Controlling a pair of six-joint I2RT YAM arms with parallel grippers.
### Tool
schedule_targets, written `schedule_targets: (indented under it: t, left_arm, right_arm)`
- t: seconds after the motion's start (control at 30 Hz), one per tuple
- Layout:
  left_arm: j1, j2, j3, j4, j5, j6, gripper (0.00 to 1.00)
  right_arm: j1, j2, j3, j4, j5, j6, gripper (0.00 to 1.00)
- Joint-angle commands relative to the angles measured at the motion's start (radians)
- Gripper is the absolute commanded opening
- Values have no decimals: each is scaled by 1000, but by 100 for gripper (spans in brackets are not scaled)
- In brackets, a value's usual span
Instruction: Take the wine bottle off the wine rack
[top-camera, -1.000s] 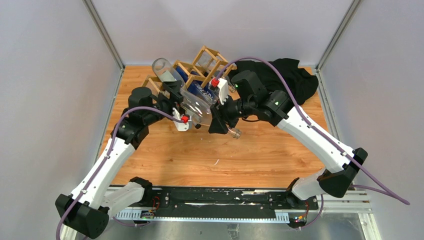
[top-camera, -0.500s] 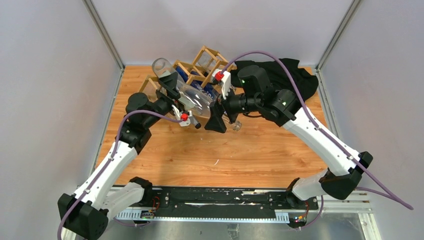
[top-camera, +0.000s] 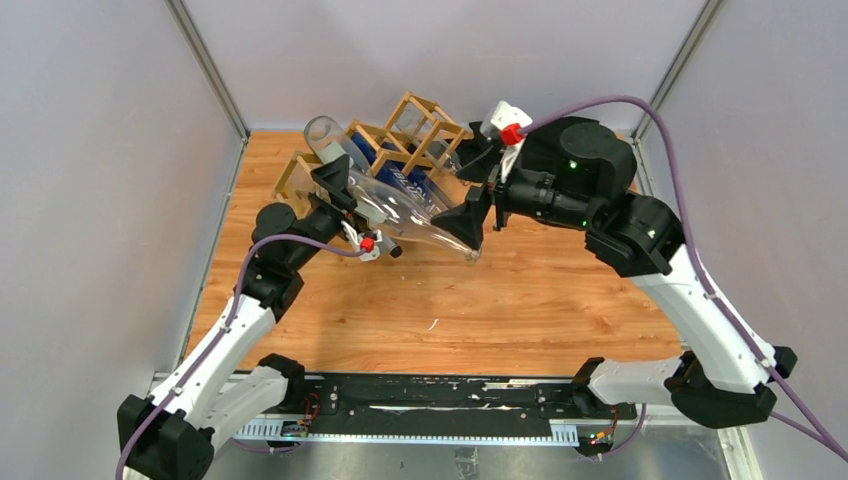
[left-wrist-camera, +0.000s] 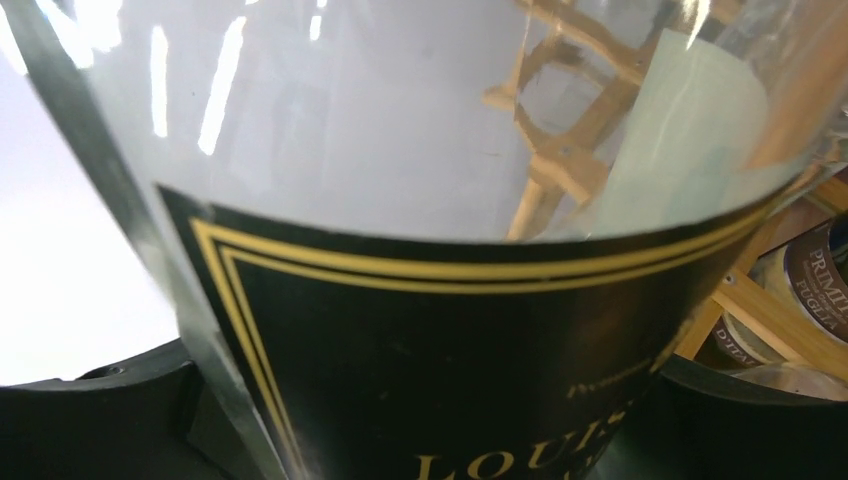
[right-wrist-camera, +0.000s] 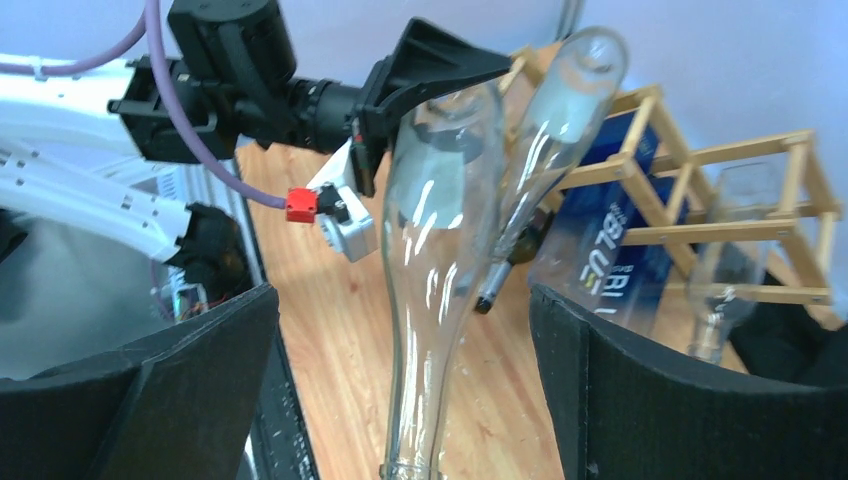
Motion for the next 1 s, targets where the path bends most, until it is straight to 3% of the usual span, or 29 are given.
schedule_targets:
  t: [0.0,0.37,0.73,0.97]
  left_arm:
    - [-8,-72,41,230,-48,-151,0]
    - [-8,-86,58,230,-153,-326,0]
    - [-8,-75,118,223,-234,-512,0]
    - [-8,-68,225,15,-229,-760,0]
  right_arm:
    - [-16,-65,-15,75,113,-17,99]
    - [-25,-181,-99,172,208,23,100]
    - [-25,-239,-186,286,202,92,100]
    - [-25,-235,-248,358,196,123,100]
